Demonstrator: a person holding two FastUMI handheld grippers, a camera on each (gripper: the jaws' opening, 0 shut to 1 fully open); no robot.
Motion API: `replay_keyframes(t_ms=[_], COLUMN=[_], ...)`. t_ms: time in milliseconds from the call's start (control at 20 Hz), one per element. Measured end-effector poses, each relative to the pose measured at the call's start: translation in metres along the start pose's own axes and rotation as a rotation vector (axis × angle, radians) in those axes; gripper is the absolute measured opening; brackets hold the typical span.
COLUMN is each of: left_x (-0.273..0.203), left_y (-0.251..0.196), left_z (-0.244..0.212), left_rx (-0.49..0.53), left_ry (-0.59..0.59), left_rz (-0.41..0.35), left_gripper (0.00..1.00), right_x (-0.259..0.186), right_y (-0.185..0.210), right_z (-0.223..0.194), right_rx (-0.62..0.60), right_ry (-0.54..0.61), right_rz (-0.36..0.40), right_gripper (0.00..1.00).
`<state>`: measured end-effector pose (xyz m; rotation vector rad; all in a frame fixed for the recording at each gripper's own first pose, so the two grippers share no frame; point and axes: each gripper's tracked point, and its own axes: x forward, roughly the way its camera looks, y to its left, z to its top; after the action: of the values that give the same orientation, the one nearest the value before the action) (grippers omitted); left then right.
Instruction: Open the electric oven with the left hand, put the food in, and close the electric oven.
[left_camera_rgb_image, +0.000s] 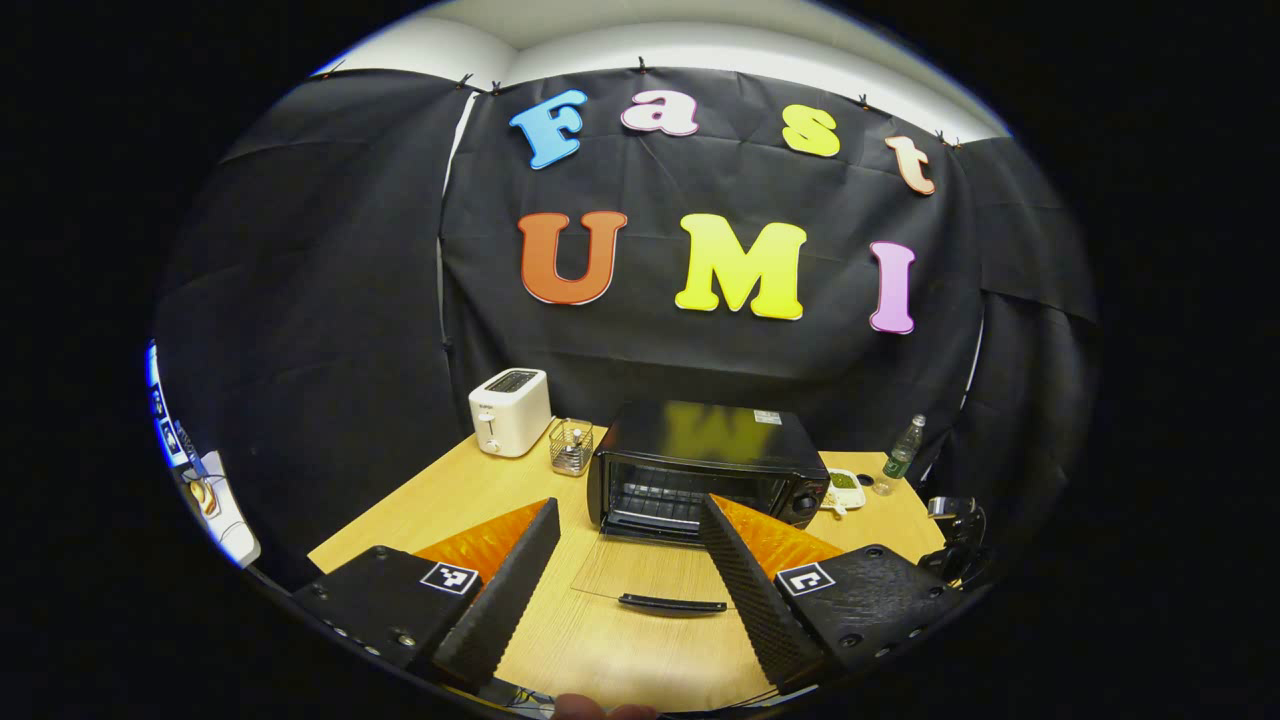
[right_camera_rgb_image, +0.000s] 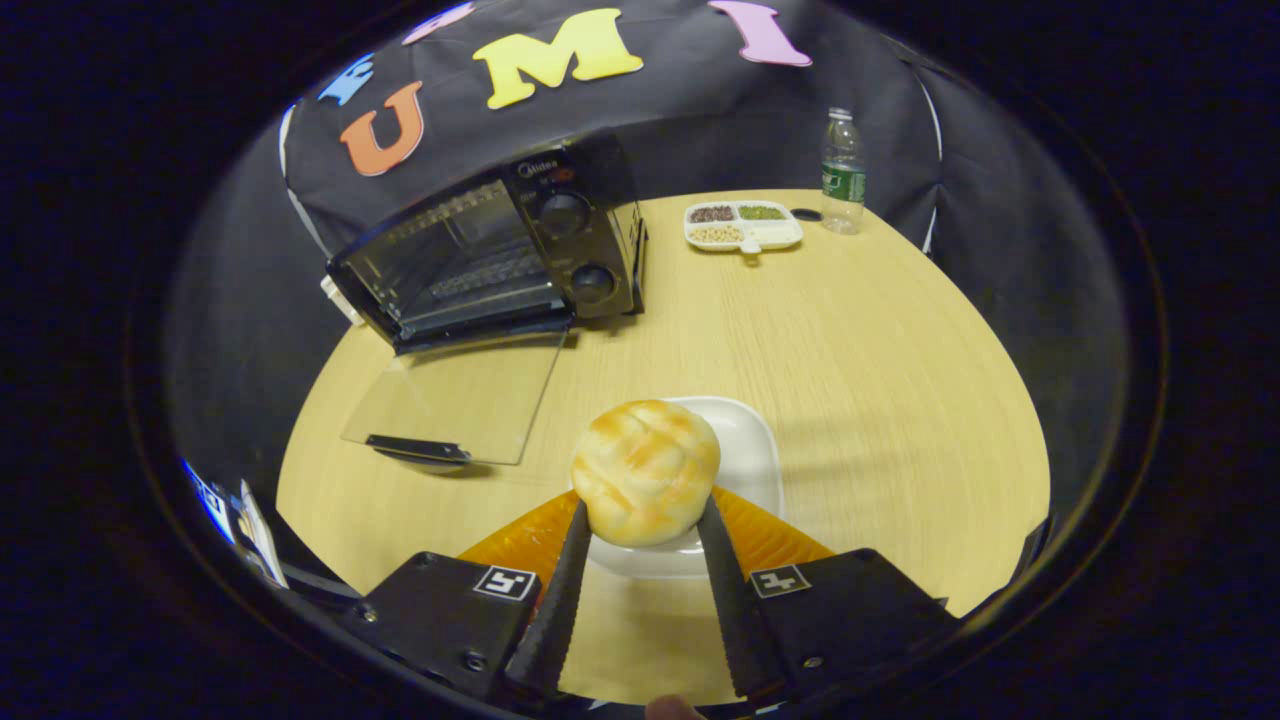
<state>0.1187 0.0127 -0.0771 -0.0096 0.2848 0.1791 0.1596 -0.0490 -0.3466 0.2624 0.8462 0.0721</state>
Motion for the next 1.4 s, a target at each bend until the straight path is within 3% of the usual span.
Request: replay_keyframes(t_ms=[300, 600, 1050, 1400], left_x=[-0.010, -0.022, -0.033, -0.038], left_y=[0.040, 0.099, 0.154, 0.178], left_z=[0.003, -0.018, -0.053, -0.066], left_rx=[0.048, 0.110, 0.107, 0.107], left_ry=[-0.001, 0.052, 0.157, 0.197], left_rz=[-0.087, -0.120, -0.107, -0.073], left_gripper=[0.93, 0.93, 0.93, 0.93], right_x=[-0.009, 0.044, 0.142, 0.183], right_y=[0.087, 0.171, 0.190, 0.186], right_z=[0.022, 0.048, 0.130, 0.162], right_rx=[0.174, 0.324, 0.618, 0.593], right_ry=[-0.118, -0.198, -0.344, -0.425], right_rz=[0.042, 0.075, 0.034, -0.029], right_gripper=[0.63, 0.63, 0.63, 0.63])
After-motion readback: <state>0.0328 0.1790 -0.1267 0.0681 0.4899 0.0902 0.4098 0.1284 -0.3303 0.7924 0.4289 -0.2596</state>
